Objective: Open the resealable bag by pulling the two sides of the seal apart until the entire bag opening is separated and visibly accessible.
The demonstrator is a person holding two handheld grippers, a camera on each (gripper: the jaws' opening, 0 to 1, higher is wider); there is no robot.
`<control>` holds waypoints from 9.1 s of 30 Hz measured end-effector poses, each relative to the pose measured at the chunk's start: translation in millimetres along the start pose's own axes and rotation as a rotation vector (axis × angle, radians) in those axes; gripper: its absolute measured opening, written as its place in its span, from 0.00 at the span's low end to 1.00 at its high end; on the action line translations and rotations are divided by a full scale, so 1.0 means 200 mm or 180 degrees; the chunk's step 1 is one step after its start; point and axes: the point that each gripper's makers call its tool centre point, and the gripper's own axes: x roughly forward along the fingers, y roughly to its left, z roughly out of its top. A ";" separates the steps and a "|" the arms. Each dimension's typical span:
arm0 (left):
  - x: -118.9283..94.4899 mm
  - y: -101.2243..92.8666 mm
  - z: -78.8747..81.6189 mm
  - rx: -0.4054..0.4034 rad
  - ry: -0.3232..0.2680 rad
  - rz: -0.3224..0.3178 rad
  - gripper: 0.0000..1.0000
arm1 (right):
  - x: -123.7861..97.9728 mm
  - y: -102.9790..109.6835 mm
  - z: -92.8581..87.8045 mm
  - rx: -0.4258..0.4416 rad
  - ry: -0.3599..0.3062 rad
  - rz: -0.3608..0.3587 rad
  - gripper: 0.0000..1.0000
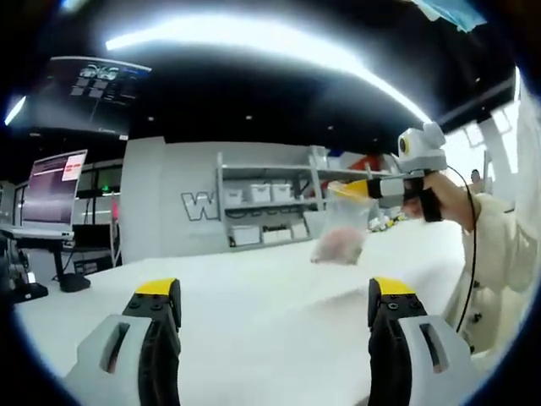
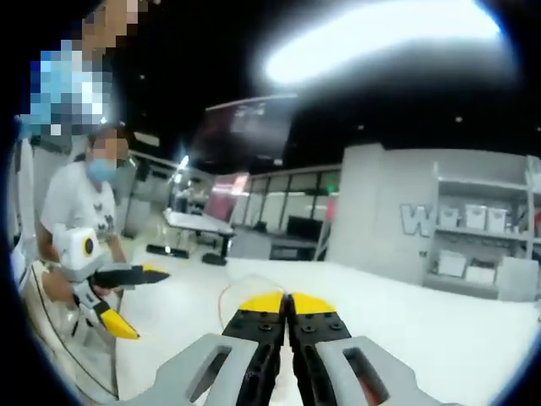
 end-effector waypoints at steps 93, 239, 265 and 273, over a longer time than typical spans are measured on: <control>0.03 -0.01 -0.08 -0.0055 0.0192 -0.0065 0.89 | 0.53 -0.62 -0.29 0.0236 0.0518 -0.0365 0.00; 0.08 0.03 -0.20 -0.0010 0.0449 -0.0048 0.88 | 1.12 -0.73 -0.85 0.0288 0.1470 -0.0183 0.00; 0.07 0.04 -0.20 0.0004 0.0457 -0.0037 0.88 | 1.10 -0.63 -0.88 0.0422 0.1510 -0.0023 0.09; 0.08 0.03 -0.20 0.0005 0.0451 -0.0060 0.87 | 1.10 -0.67 -0.84 0.0339 0.1445 -0.0081 0.18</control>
